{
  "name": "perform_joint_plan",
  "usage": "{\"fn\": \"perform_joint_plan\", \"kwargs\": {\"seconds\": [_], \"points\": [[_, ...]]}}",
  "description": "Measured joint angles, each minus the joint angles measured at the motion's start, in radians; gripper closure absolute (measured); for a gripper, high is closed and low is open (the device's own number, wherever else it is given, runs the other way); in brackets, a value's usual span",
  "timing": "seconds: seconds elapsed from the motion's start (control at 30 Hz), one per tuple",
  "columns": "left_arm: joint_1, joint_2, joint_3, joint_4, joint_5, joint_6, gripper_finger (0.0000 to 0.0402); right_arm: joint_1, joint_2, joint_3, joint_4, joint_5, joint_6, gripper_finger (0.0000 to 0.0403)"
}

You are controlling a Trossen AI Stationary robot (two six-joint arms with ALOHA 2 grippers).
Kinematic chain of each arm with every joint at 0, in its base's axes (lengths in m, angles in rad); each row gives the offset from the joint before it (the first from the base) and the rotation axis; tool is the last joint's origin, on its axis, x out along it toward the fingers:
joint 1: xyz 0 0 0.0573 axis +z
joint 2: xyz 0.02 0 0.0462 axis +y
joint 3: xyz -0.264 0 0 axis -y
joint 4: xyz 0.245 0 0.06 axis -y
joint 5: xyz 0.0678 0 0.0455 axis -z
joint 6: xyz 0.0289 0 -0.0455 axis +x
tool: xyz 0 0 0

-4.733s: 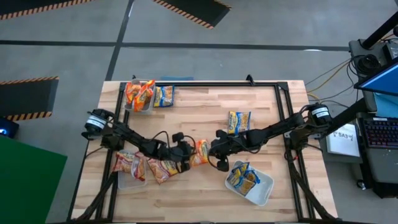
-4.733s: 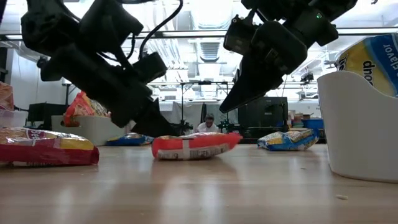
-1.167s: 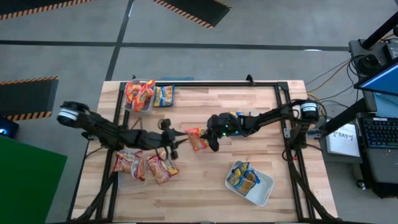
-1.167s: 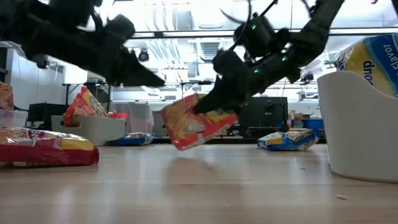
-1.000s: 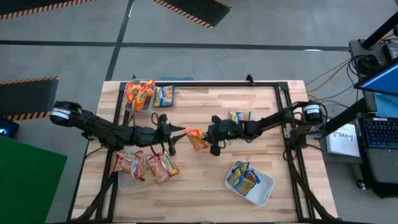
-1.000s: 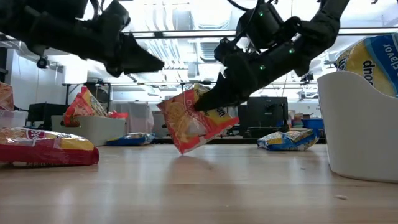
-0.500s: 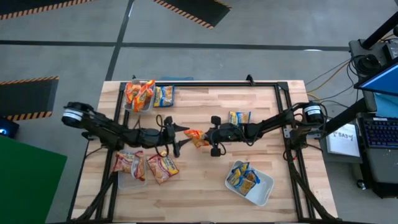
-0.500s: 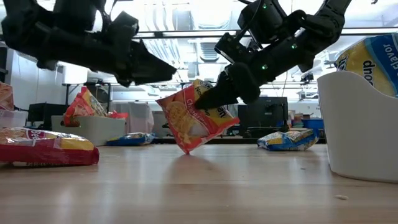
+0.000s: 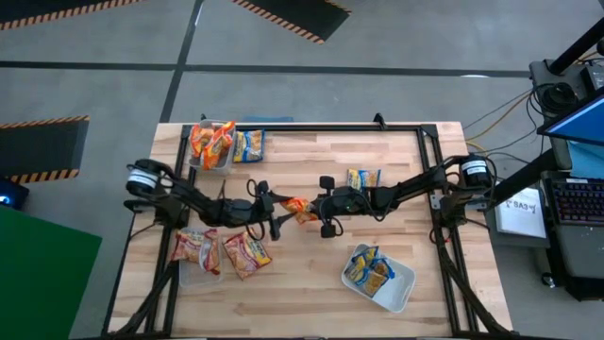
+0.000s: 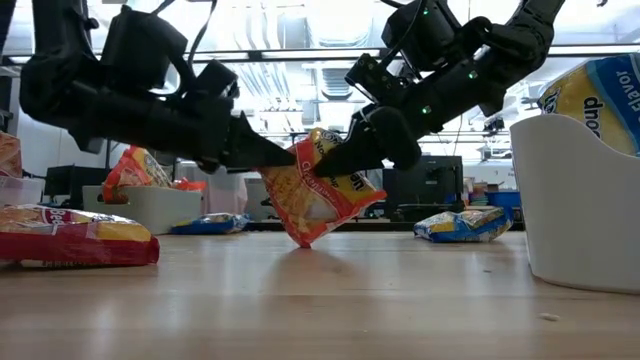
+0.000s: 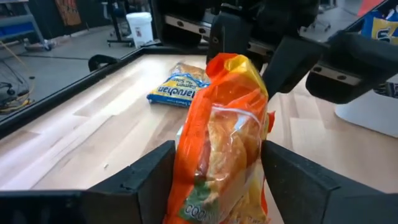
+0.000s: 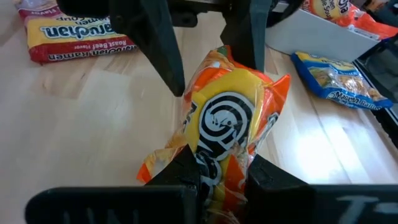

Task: Sort Maruchan noodles
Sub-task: Put the orange noodle pack into the gray bin

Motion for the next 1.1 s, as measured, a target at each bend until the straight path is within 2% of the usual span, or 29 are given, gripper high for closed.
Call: {"fn": "perform_joint_plan", "kwargs": {"seconds": [0.23,0.5,0.63,0.77,1.1], "points": [[0.002,0.042,0.0,0.056,0.002,0.003,0.0212,0.0,0.0,0.0,-0.001,0.0,-0.015,0.0365],[0.002,0.042,0.0,0.056,0.003,-0.001,0.0304,0.0,-0.009,0.0,-0.001,0.001,0.004,0.0353],[0.002,0.042,0.0,0.055,0.003,-0.001,0.0347,0.0,-0.022,0.0,-0.005,0.001,0.013,0.0327],[0.002,0.04,0.0,0.054,0.004,0.0,0.037,0.0,-0.056,0.001,-0.037,0.002,0.044,0.0293],[0.002,-0.031,0.0,0.027,0.005,0.011,0.0378,0.0,-0.238,0.003,-0.184,0.001,0.07,0.0207]]}}
